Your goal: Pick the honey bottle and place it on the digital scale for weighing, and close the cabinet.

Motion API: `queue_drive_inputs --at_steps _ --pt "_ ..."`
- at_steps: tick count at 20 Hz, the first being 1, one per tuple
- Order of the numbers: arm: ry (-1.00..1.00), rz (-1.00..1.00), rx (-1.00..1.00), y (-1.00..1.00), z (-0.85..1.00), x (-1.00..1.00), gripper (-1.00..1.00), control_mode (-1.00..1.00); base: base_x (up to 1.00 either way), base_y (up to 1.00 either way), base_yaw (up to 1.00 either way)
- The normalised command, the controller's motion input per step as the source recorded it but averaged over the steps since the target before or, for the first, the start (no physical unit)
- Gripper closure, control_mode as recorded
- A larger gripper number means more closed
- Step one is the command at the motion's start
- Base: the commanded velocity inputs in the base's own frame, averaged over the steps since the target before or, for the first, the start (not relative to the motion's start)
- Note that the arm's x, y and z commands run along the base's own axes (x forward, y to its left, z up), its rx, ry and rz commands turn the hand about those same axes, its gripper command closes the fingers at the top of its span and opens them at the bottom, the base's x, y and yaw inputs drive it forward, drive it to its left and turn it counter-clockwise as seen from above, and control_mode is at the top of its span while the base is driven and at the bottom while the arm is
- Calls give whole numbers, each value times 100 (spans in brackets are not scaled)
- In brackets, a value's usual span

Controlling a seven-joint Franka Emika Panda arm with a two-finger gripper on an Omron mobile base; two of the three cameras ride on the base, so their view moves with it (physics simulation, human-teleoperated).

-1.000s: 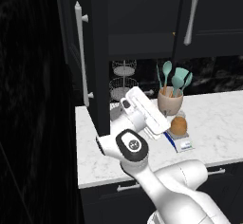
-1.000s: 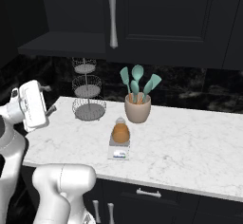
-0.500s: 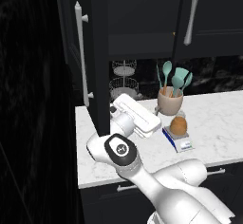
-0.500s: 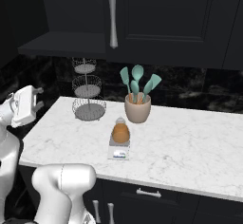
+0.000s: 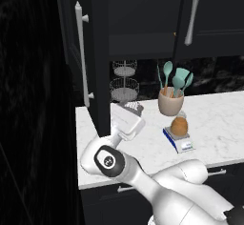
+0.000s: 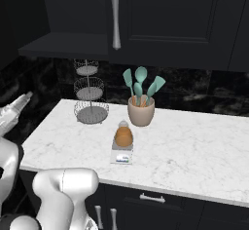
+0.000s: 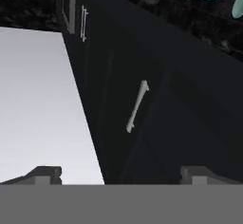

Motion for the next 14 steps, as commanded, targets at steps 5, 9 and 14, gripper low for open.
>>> queue_drive_inputs --at_steps 5,9,14 --pt "29 -13 -34 16 11 1 -100 -100 0 0 0" --pt "34 -11 -34 21 8 7 -100 -100 0 0 0" --pt "29 -5 -36 32 0 9 -100 -100 0 0 0"
